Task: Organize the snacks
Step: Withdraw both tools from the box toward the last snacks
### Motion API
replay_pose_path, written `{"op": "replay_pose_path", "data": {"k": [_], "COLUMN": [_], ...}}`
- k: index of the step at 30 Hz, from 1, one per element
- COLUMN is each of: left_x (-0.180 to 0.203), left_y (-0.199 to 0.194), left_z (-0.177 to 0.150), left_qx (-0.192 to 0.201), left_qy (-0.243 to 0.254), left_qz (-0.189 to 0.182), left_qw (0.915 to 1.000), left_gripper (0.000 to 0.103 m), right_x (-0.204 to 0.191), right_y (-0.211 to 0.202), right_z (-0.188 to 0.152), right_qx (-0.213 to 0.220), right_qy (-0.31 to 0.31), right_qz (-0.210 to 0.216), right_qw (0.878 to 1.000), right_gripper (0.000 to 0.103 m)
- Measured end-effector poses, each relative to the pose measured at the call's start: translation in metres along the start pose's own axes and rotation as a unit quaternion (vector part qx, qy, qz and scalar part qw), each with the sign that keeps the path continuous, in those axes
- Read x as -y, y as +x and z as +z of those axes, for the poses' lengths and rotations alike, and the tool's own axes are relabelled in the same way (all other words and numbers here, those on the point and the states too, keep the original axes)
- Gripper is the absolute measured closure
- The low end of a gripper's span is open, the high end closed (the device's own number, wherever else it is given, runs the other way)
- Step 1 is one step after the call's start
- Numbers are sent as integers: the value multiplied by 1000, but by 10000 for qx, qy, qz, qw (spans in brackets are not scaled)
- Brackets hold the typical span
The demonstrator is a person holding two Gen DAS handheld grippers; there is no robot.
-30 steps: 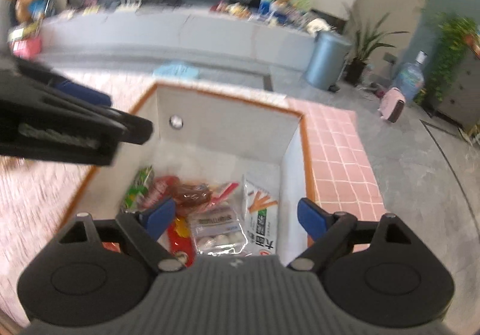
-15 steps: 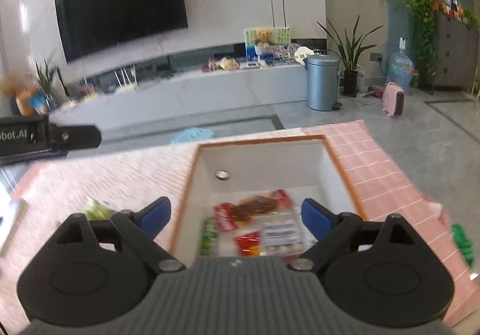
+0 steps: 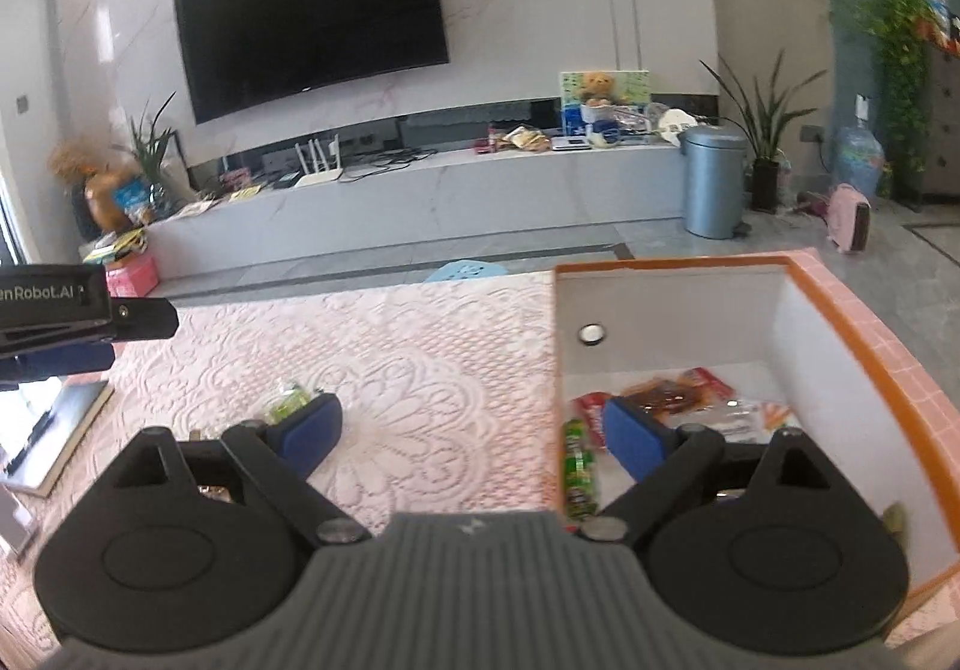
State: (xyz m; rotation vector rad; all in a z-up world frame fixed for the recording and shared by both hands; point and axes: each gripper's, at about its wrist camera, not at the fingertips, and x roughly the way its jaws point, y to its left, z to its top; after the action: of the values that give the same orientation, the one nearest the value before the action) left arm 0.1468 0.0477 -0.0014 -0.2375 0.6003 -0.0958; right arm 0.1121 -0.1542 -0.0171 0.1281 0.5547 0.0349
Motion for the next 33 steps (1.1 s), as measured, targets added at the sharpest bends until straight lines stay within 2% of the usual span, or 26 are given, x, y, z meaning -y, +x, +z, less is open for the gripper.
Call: {"op": "replay_pose_path", "data": {"k": [7, 19, 24, 28, 33], "left_x": [-27, -56, -58, -67, -80], "left_y": [10, 58, 82, 98, 113], "left_z": [-9, -21, -23, -19, -11], "left_qx": [-160, -754, -1062, -1282, -1277], "left_qy": [-61, -204, 253, 399, 717], "left_qz": [68, 320, 427, 470, 506], "left_qw": [9998, 9964, 9931, 9898, 9879], "left_gripper": [29, 31, 31, 31, 32], "right_x": [-32, -58, -64, -67, -80], "right_y": [25, 89, 111, 125, 144], "right_z": [-16, -22, -24, -24, -20], "right_qx": [-135, -449, -584, -633, -628], "right_qy": [-380, -904, -977, -964, -960], "right_qz": [102, 208, 344, 448, 658], "right_qw": [9991, 9947, 9929, 9923, 9912], "right_gripper": [12, 27, 27, 27, 29]}}
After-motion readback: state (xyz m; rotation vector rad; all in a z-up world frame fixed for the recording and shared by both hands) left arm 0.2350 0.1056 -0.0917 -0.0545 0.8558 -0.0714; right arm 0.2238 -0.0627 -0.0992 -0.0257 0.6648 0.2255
